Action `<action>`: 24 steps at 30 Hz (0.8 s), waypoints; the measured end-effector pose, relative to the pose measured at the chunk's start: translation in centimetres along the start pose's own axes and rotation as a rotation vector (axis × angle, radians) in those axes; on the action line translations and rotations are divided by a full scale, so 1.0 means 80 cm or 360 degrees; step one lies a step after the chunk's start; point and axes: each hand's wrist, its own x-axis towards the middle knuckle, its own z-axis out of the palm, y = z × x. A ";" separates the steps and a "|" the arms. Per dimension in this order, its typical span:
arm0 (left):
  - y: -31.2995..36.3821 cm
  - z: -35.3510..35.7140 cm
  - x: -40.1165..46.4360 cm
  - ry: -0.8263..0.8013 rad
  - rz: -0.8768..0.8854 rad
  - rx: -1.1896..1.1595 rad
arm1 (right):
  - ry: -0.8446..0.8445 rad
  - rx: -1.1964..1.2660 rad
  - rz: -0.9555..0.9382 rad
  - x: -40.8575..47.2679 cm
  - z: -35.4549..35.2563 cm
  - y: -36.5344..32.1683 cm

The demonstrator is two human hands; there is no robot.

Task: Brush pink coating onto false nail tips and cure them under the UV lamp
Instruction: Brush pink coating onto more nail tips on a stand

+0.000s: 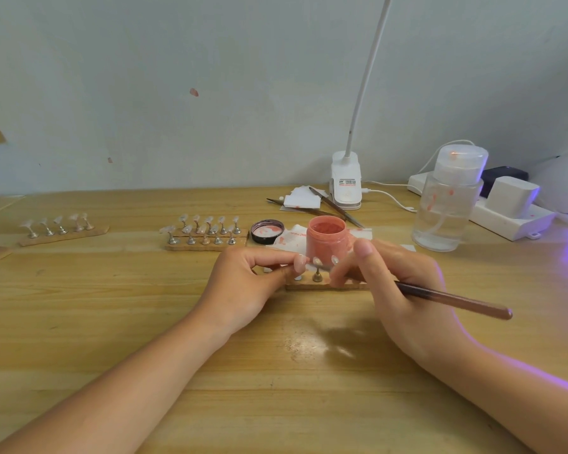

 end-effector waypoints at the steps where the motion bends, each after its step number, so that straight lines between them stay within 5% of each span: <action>1: -0.001 0.000 0.000 0.0003 0.0005 0.0007 | -0.0003 -0.0039 -0.0020 0.001 0.000 0.000; 24: 0.001 0.000 0.000 -0.0020 0.0116 0.0078 | -0.0020 -0.0093 -0.0013 0.000 0.000 -0.001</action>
